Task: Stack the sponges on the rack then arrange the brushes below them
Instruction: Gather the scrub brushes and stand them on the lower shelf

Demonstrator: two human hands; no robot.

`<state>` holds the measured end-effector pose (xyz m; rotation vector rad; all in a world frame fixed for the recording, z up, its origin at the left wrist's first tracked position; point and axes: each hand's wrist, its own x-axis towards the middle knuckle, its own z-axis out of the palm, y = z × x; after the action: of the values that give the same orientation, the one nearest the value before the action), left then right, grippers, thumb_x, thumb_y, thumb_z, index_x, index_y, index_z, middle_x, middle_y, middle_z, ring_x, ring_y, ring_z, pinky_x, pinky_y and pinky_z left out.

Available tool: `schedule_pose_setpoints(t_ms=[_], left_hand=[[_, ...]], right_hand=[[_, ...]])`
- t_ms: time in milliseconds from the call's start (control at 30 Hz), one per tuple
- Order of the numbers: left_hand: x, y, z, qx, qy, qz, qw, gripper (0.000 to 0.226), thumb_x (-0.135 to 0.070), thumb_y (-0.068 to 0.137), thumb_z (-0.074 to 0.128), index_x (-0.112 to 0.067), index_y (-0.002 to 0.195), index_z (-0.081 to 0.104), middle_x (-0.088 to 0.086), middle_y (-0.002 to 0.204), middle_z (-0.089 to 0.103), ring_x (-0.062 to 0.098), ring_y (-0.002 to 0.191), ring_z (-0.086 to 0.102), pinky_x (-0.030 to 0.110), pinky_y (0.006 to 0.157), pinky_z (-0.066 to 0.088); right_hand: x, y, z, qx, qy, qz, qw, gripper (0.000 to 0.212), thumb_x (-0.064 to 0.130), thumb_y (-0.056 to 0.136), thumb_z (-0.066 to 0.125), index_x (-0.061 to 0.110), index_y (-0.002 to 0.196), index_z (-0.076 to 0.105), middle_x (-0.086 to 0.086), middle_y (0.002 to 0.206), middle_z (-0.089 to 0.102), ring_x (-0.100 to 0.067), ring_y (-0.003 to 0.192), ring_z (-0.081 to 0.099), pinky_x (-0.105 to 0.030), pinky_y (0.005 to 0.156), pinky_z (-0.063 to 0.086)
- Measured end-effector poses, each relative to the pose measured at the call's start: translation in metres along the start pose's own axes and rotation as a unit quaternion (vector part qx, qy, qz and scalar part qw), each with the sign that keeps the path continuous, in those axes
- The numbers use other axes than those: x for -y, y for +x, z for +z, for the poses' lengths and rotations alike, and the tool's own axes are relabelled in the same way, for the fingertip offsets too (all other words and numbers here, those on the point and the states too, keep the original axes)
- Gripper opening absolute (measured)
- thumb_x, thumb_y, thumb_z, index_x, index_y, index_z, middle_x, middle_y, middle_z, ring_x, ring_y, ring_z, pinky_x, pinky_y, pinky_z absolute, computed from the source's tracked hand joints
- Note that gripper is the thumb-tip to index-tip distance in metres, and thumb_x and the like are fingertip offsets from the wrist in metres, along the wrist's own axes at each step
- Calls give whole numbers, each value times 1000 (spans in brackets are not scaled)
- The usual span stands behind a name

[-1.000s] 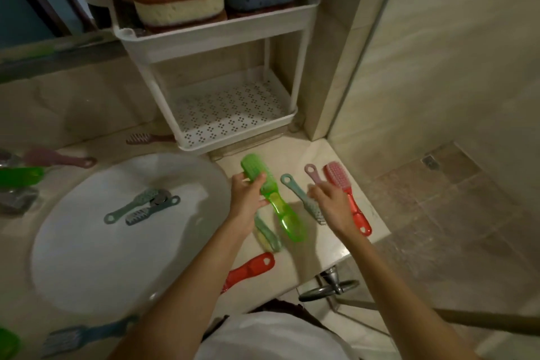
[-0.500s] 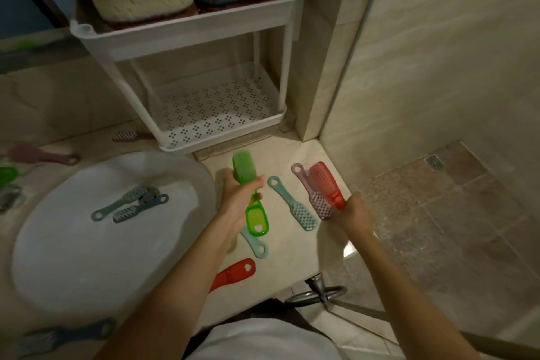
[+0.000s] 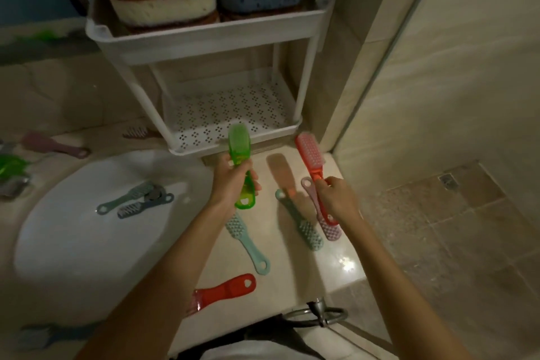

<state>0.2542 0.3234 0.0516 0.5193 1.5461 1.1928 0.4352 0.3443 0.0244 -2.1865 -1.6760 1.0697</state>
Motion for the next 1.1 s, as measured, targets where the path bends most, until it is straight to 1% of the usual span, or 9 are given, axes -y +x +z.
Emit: schedule_pose_setpoints(t_ms=[100,300,400,467,633,700,833,1000,1100], left_hand=[[-26,21,-8,12,1,32,999,24,11,88,47,-12,83,42,12,59,50,8,28,49,17,34,43],[-44,96,-27,-88,63,-11,994,16,10,87,48,1,75,52,0,34,57,2,27,53,13,35,46],[-43,128,-31,-113,128,-19,985,19,6,86,54,9,104,55,12,68,65,5,35,58,12,36,47],[-45,139,-32,-117,186,-10,975,18,3,86,56,8,104,57,22,89,65,13,48,61,13,40,47],[-45,148,-37,-136,416,20,899,46,-14,92,55,6,131,41,23,122,57,35,112,56,36,86,45],[-45,151,-43,-135,537,31,832,43,-25,94,51,1,128,44,19,122,58,35,113,56,38,89,46],[-46,157,-48,-103,671,65,731,31,-24,96,45,-1,109,62,18,110,65,33,101,63,39,83,50],[-43,156,-41,-83,670,91,732,43,-32,98,39,3,105,62,20,106,64,32,98,63,33,72,44],[-40,158,-40,-83,660,78,743,43,-33,98,40,3,106,62,21,109,64,32,100,62,35,78,48]], right_hand=[[38,10,9,74,49,-27,996,24,28,90,53,10,103,60,-9,88,62,-25,80,59,-29,70,43],[116,51,19,99,43,-130,986,24,21,87,58,-1,96,63,-14,85,60,-25,78,56,-33,70,42],[143,73,22,104,12,-158,982,28,27,85,63,0,83,62,-12,78,53,-22,73,51,-30,61,37],[154,89,28,91,-22,-174,980,30,29,86,62,5,70,54,-11,77,52,-22,73,50,-28,59,34],[170,113,40,80,-64,-184,977,39,26,87,60,12,56,41,-4,63,48,-20,66,50,-16,40,27],[176,116,41,83,-73,-191,975,29,25,90,57,9,67,50,-7,68,51,-22,68,52,-17,41,30],[180,126,52,68,-103,-201,972,25,18,92,52,-2,101,63,-21,103,67,-33,101,63,-33,76,48],[178,139,65,48,-129,-204,969,29,17,94,49,-5,111,59,-22,113,64,-35,104,63,-34,82,49],[174,144,71,34,-139,-199,970,33,18,96,47,-3,122,49,-22,120,59,-34,110,59,-35,86,48]])
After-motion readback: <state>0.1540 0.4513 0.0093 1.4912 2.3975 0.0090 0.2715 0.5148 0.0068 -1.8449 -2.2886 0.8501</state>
